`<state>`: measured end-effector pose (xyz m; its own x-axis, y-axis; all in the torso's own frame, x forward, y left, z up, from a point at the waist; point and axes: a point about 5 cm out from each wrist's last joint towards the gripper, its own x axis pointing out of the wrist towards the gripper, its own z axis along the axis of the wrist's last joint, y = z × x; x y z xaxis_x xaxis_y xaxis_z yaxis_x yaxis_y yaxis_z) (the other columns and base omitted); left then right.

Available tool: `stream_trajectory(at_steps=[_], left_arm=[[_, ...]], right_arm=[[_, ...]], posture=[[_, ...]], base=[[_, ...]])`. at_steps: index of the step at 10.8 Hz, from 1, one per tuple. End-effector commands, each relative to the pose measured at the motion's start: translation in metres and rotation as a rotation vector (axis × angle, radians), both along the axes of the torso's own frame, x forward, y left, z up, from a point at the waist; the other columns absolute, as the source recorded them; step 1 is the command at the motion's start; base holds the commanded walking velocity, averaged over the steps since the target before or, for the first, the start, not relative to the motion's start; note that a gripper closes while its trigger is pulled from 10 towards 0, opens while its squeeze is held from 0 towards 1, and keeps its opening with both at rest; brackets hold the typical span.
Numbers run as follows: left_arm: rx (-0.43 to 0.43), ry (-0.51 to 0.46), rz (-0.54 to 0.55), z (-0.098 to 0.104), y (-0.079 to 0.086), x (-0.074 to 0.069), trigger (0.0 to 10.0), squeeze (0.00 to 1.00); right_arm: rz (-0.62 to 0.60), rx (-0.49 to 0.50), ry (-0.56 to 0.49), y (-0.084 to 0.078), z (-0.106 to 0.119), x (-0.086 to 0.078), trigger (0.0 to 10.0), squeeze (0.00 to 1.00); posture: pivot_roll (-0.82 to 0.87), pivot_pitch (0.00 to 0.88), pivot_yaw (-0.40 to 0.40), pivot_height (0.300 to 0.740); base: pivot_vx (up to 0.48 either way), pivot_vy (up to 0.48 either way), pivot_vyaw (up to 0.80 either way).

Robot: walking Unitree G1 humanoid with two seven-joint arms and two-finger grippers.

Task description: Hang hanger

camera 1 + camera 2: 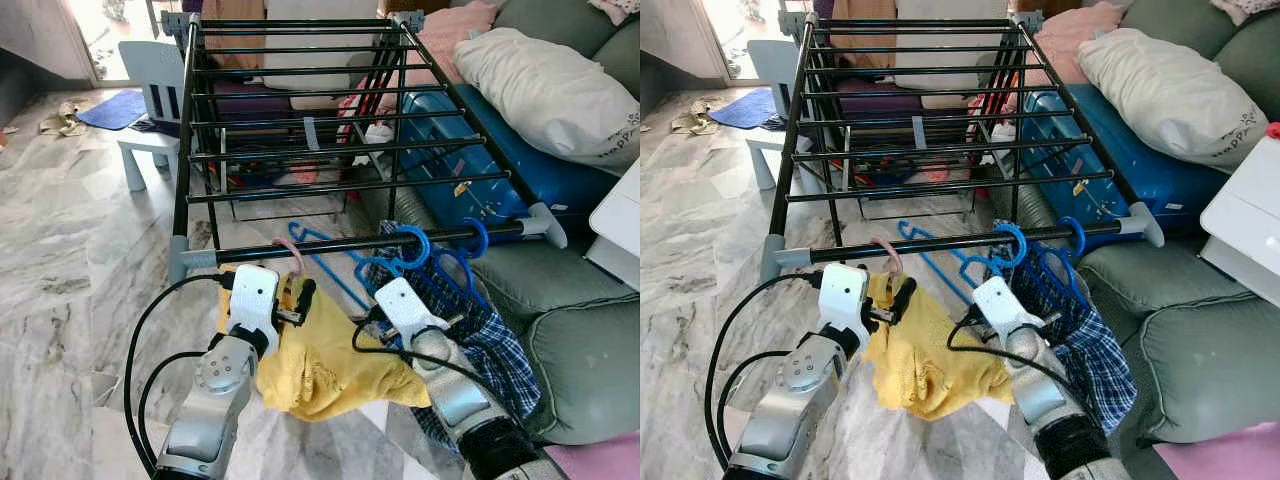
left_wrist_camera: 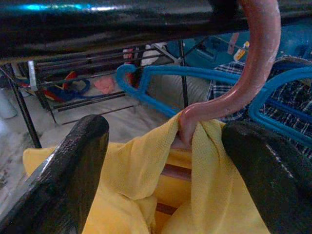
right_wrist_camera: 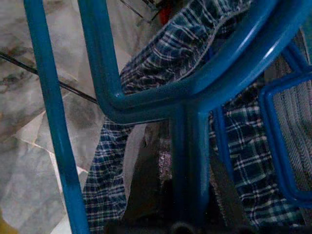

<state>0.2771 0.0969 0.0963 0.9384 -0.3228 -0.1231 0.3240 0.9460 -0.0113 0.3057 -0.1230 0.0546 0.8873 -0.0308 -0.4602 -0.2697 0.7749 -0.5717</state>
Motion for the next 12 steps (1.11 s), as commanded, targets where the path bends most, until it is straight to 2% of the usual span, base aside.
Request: stream_trajectory(at_steps=[1,4,5,6,7,12], left_arm=[[0.006,0.007,-0.009,-0.002,-0.002,-0.001,10.0,0.00],[0.008,0.012,-0.019,-0.003,-0.002,-0.002,10.0,0.00],[0.010,0.015,-0.023,-0.004,-0.002,-0.002,10.0,0.00],[0.011,0.016,-0.025,-0.004,-0.002,-0.002,10.0,0.00],[0.013,0.020,-0.028,-0.004,-0.002,-0.002,10.0,0.00],[0.019,0.027,-0.039,-0.005,-0.002,-0.002,10.0,0.00]], right_arm=[[0.005,-0.015,-0.014,0.000,0.002,-0.001,10.0,0.00],[-0.037,-0.048,-0.061,-0.017,0.014,0.014,10.0,0.00],[-0.054,0.040,-0.021,-0.018,0.008,0.010,10.0,0.76],[-0.062,0.110,0.000,-0.017,0.005,0.007,10.0,1.00],[-0.061,0.144,0.007,-0.013,0.002,0.003,10.0,1.00],[-0.059,0.149,-0.004,-0.013,0.000,-0.001,10.0,1.00]], posture=[[-0.03,0.002,-0.067,0.740],[-0.04,0.001,-0.058,0.740],[-0.04,0.000,-0.055,0.740],[-0.04,0.000,-0.053,0.740],[-0.04,0.000,-0.051,0.740],[-0.04,0.000,-0.045,0.740]], base=[[0.000,0.000,0.00],[0.000,0.000,0.00],[0.000,0.000,0.00],[0.000,0.000,0.00],[0.000,0.000,0.00],[0.000,0.000,0.00]])
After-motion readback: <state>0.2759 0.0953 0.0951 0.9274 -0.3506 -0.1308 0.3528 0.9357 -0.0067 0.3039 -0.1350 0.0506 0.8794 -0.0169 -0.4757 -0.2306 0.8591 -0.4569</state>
